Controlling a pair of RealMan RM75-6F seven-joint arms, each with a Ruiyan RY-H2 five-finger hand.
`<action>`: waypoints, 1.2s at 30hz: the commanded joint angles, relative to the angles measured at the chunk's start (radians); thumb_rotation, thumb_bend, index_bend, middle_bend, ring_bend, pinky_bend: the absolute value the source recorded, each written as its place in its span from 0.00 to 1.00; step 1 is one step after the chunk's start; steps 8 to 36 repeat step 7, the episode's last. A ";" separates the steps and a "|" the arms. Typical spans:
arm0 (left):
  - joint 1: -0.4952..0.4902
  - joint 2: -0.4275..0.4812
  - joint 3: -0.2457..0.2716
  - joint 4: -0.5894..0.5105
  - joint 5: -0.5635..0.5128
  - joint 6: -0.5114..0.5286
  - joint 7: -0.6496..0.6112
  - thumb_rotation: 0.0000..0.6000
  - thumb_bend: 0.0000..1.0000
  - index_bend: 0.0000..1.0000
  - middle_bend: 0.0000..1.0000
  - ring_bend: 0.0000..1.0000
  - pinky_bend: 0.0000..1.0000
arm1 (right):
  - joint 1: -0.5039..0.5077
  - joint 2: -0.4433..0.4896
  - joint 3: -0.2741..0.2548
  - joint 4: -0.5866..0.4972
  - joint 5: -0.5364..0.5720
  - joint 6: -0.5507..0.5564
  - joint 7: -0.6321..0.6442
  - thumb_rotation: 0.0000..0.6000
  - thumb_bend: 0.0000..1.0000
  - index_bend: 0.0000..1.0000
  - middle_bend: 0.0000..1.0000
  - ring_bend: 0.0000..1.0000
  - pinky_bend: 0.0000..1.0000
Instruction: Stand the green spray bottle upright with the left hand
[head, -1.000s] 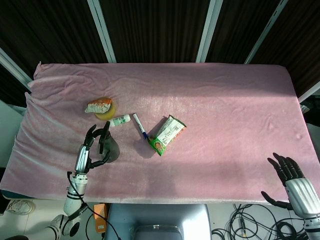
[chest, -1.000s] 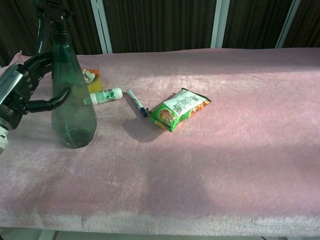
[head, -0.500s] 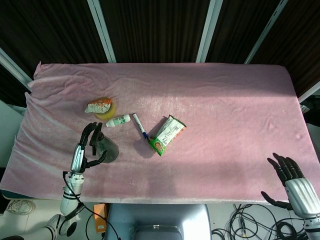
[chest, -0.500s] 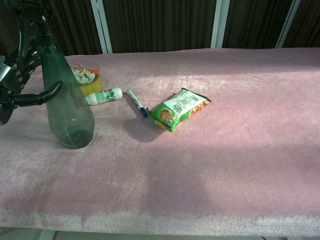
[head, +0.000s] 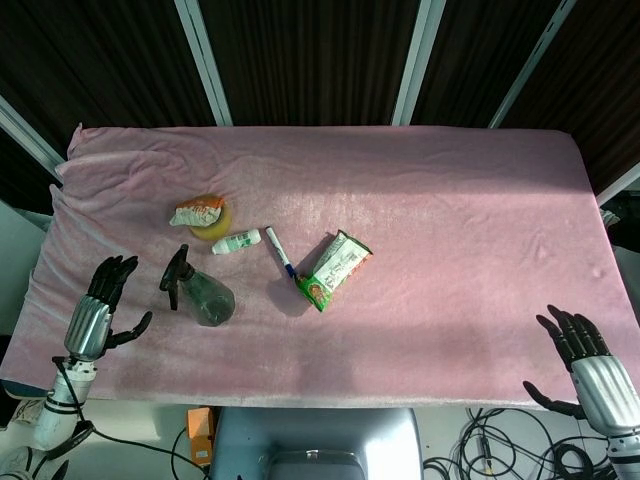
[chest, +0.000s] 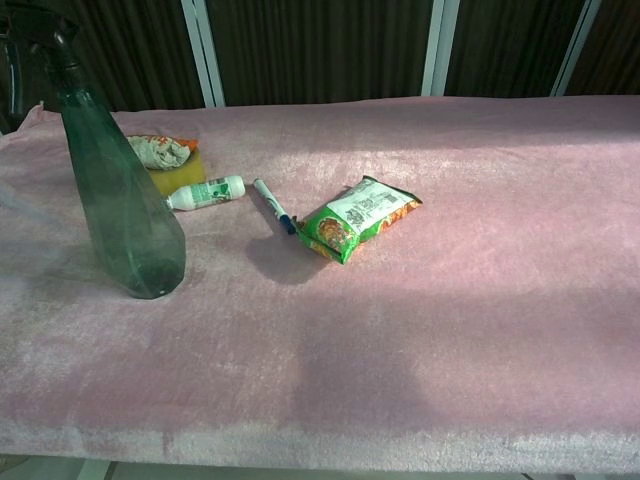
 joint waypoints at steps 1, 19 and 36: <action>0.111 0.194 0.073 -0.237 -0.035 -0.082 0.396 1.00 0.34 0.02 0.05 0.00 0.00 | 0.001 -0.006 0.002 -0.004 0.005 -0.006 -0.016 1.00 0.37 0.00 0.00 0.00 0.02; 0.121 0.265 0.084 -0.386 -0.002 -0.065 0.484 1.00 0.34 0.02 0.06 0.00 0.00 | -0.004 -0.013 0.006 -0.005 0.015 -0.002 -0.035 1.00 0.37 0.00 0.00 0.00 0.02; 0.121 0.265 0.084 -0.386 -0.002 -0.065 0.484 1.00 0.34 0.02 0.06 0.00 0.00 | -0.004 -0.013 0.006 -0.005 0.015 -0.002 -0.035 1.00 0.37 0.00 0.00 0.00 0.02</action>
